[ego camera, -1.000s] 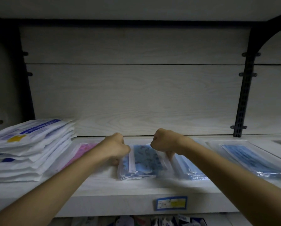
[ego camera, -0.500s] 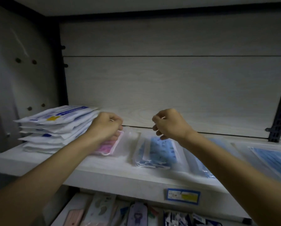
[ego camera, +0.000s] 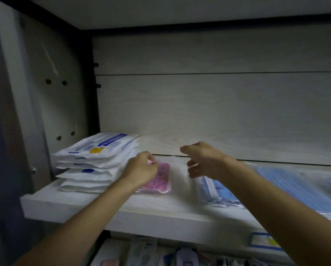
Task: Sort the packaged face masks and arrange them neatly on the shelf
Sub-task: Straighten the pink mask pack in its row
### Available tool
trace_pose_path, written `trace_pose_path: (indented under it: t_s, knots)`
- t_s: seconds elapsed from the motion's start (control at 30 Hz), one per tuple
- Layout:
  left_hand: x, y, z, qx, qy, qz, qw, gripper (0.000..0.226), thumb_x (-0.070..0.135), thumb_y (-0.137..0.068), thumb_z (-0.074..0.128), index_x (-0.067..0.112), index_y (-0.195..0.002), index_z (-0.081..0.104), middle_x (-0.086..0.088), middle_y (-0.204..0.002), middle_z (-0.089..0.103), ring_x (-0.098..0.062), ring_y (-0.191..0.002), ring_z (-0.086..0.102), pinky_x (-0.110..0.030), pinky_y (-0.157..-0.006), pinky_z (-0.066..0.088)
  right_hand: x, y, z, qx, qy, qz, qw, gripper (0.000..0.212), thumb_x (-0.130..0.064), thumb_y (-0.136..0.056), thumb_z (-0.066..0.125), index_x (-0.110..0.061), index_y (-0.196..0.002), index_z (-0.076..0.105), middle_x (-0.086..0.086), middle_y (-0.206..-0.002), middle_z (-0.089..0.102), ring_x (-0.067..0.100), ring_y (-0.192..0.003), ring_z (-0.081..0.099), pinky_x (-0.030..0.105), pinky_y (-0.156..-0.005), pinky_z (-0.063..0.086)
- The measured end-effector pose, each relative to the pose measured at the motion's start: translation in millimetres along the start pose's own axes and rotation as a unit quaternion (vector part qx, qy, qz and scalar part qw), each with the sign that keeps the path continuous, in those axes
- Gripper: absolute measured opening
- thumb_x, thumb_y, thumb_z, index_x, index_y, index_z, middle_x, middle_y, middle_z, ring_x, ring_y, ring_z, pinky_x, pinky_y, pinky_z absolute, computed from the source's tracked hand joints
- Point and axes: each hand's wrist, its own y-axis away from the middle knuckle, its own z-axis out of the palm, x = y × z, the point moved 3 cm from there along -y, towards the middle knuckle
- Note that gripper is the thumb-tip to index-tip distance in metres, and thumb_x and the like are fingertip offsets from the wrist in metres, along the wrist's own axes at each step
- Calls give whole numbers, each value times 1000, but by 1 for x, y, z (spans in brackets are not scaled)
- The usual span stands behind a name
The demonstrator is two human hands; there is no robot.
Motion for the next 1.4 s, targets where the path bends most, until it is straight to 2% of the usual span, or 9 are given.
trace_pose_path:
  t_s: [0.17,0.3,0.6,0.7,0.8,1.0,1.13,1.27,1.4]
  knots:
    - [-12,-8,13,-109,-33,-2,994,31,25,-87,54,19,-117,53,-8,-110,61,-24,-97,59,-30,-75,49,1,-3,29,12,9,71,997,48,-26,-95,59,-4,-133,40,22,-130,40,38,-116,47,51,-88,50]
    - [-18,-12,18,-160,-29,27,986,34,27,-85,56,19,-118,52,-8,-114,62,-24,-103,59,-34,-89,51,1,-9,41,49,-28,90,994,47,-25,-90,64,-10,-128,42,19,-116,40,34,-94,48,36,-58,47]
    - [-20,-17,19,-173,-29,82,981,39,34,-100,31,14,-131,45,-14,-126,54,-25,-103,54,-29,-83,41,9,-18,56,42,-137,144,979,34,-15,-90,59,-2,-122,57,16,-108,62,26,-85,60,36,-83,50]
    - [-22,-18,19,-172,6,82,982,41,36,-101,30,20,-137,40,-12,-129,52,-20,-99,52,-29,-82,40,4,-18,61,37,-91,140,985,19,-27,-90,62,-9,-97,63,8,-89,64,19,-75,59,32,-75,50]
    - [-25,-18,21,-168,11,75,983,42,34,-100,31,21,-139,37,-12,-130,51,-26,-110,53,-34,-91,44,-2,-20,57,27,-56,114,992,39,-40,-82,72,-8,-104,66,11,-97,70,24,-81,66,33,-70,56]
    - [-21,-10,20,-132,-6,101,986,30,37,-95,39,22,-121,42,-9,-125,48,-28,-113,49,-41,-93,43,2,-27,51,26,-19,15,999,7,0,-84,65,-2,-91,67,18,-87,70,28,-77,70,42,-73,60]
    - [-14,-19,23,-26,84,104,991,64,59,-84,49,21,-133,32,-10,-128,45,-28,-120,46,-45,-99,42,9,-32,24,43,-108,-90,989,27,12,-82,61,0,-106,62,22,-95,71,35,-84,71,49,-76,59]
    - [-4,-37,19,-29,255,32,966,114,76,-49,65,31,-141,15,-5,-139,45,-27,-124,50,-47,-101,44,5,-34,0,43,-175,-133,975,17,14,-84,59,2,-96,59,18,-64,65,28,-52,63,34,-50,52]
    - [-4,-55,21,-87,405,-21,910,60,35,-69,83,18,-120,56,-2,-104,72,-18,-92,71,-38,-85,56,2,-44,-3,59,-201,-153,966,29,12,-82,64,-7,-104,61,15,-77,72,29,-65,70,36,-58,56]
